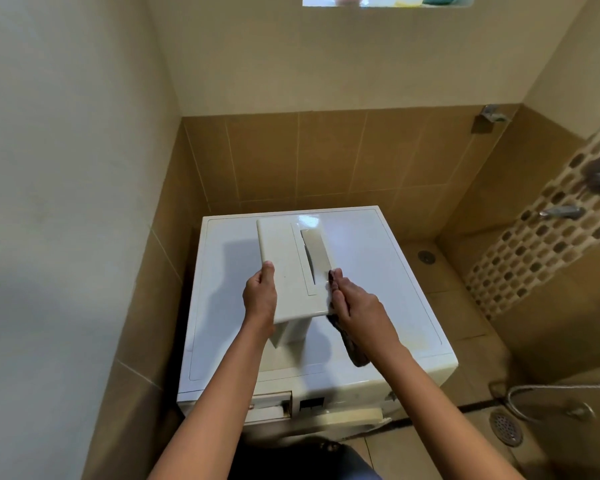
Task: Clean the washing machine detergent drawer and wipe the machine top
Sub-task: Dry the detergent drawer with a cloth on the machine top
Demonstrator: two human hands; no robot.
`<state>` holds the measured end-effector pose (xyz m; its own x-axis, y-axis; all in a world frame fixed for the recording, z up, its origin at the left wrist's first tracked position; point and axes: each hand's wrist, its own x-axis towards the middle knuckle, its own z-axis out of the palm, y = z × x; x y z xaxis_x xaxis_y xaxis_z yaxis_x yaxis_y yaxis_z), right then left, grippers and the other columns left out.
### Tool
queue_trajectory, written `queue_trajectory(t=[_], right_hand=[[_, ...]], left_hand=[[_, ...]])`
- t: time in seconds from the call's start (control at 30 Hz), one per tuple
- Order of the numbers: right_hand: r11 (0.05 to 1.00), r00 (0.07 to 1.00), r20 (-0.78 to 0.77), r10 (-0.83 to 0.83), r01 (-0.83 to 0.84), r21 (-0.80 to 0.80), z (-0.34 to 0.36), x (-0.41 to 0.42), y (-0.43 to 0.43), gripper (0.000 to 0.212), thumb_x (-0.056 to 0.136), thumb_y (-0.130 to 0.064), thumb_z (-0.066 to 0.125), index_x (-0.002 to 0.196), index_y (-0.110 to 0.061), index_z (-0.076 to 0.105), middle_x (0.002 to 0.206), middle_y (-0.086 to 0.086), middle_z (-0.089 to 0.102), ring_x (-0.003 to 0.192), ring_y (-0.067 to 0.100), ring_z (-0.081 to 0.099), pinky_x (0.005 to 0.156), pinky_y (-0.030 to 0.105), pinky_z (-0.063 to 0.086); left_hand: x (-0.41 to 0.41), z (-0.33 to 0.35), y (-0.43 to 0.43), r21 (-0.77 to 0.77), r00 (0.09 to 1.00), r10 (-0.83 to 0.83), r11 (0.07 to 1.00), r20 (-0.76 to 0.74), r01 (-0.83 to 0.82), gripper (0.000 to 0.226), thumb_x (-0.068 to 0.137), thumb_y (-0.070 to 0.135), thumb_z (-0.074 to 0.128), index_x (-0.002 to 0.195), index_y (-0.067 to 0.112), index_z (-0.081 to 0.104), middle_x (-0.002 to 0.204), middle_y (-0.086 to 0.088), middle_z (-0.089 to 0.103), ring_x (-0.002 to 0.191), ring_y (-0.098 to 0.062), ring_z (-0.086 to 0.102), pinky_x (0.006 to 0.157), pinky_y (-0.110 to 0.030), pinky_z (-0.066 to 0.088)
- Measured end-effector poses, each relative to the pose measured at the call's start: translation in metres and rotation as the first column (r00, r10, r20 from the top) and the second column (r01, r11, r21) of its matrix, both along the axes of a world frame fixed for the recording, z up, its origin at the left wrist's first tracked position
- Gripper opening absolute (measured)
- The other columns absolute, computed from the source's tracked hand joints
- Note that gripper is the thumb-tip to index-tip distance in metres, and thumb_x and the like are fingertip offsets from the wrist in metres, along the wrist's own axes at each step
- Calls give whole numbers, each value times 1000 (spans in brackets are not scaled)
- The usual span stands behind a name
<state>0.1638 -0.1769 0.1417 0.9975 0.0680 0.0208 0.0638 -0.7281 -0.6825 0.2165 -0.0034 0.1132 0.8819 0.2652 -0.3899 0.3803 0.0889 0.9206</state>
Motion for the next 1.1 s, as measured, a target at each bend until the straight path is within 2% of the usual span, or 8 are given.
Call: queue_trajectory(t=[0.2, 0.33, 0.5, 0.57, 0.7, 0.87, 1.0, 1.1], right_hand=[[830, 999, -46, -25, -5, -558, 21, -27, 18, 43, 102, -28, 27, 143, -18, 35, 122, 9, 56, 98, 29, 63, 68, 32, 45], [920, 996, 82, -26, 56, -389, 72, -26, 33, 37, 100, -37, 31, 102, -21, 64, 98, 5, 65, 85, 28, 64, 67, 31, 46], [992, 988, 96, 122, -124, 22, 84, 47, 50, 45, 99, -39, 37, 142, -26, 34, 146, 8, 18, 119, 28, 51, 101, 34, 40], [961, 961, -13, 276, -276, -26, 62, 72, 60, 55, 98, -39, 39, 148, -26, 20, 147, 8, 16, 134, 27, 35, 113, 36, 25], [902, 941, 25, 338, -316, -293, 17, 78, 78, 47, 98, -43, 36, 144, -32, 37, 156, 1, 26, 147, 26, 10, 117, 49, 7], [892, 933, 130, 335, -270, -362, 10, 70, 84, 51, 93, -51, 44, 141, -34, 41, 155, -3, 28, 146, 22, 18, 118, 46, 13], [885, 929, 121, 349, -284, -369, 11, 67, 80, 62, 85, -60, 52, 141, -36, 41, 156, -1, 27, 145, 25, 18, 117, 47, 15], [888, 961, 36, 276, -240, -393, 12, 64, 80, 83, 73, -65, 63, 144, -37, 31, 159, 7, 15, 145, 36, 7, 114, 55, 17]], left_hand=[[-3, 5, -1, -94, 999, -36, 995, -7, 35, 35, 101, 50, 36, 107, 20, 53, 105, -10, 65, 93, -27, 65, 73, -33, 54], [-6, 16, 8, -317, 995, -100, 944, -25, 87, 37, 101, 46, 37, 117, 20, 58, 108, -11, 69, 96, -28, 65, 74, -35, 55], [-6, 23, 21, -523, 994, -108, 848, -16, 84, 44, 103, 40, 29, 120, 15, 61, 110, -15, 67, 96, -28, 63, 85, -41, 52], [-8, 21, 26, -588, 997, -69, 808, -35, 35, 53, 102, 49, 22, 120, 18, 60, 110, -15, 67, 102, -30, 61, 90, -44, 49], [-13, 9, 29, -650, 996, -85, 759, -31, 45, 65, 98, 59, 13, 124, 22, 60, 121, -15, 66, 116, -33, 56, 103, -50, 42], [-16, 15, 20, -484, 989, -143, 868, -27, 112, 55, 103, 46, 18, 114, 20, 64, 98, -12, 72, 90, -28, 66, 75, -40, 55], [-20, 13, 19, -163, 941, -337, 930, -22, 330, 35, 103, 44, 33, 125, 25, 53, 106, 0, 68, 99, -19, 63, 87, -33, 54], [-20, 7, 12, -75, 929, -360, 932, -82, 355, 37, 106, 7, 28, 142, 4, 35, 135, -14, 52, 98, -20, 60, 84, -21, 47]])
